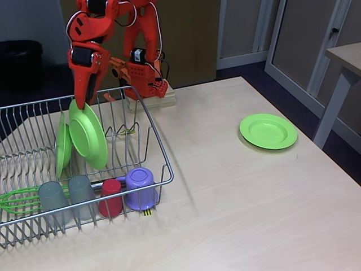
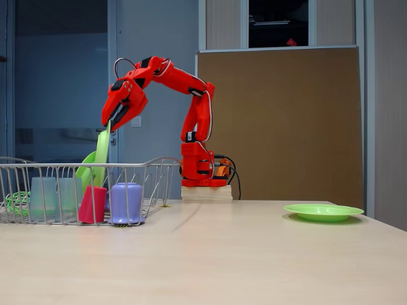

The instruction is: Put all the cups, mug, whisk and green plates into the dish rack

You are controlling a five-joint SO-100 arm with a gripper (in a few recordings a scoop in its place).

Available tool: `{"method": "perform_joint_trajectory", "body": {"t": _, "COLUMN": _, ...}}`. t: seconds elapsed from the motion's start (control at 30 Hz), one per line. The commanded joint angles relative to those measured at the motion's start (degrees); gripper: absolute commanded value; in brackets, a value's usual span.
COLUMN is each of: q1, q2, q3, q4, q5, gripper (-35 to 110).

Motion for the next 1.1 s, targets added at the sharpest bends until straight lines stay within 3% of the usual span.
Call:
{"method": "perform_joint_trajectory", "body": {"t": 0.0, "q1": 1.1, "q2": 2.6, "q3": 2.5, "q4": -1.6, "q5": 0.5, "gripper": 0}}
{"method": "perform_joint_trajectory", "body": {"t": 0.4, "q1": 3.5, "q2": 9.7, "q3": 17.7, "q4": -7.4, "q5": 3.9, "gripper": 0}}
{"method": "perform_joint_trajectory", "body": {"t": 1.07, "q1": 12.1, "q2": 4.7, "q3": 25.8, "q4": -15.8, "q5": -0.4, "gripper": 5}}
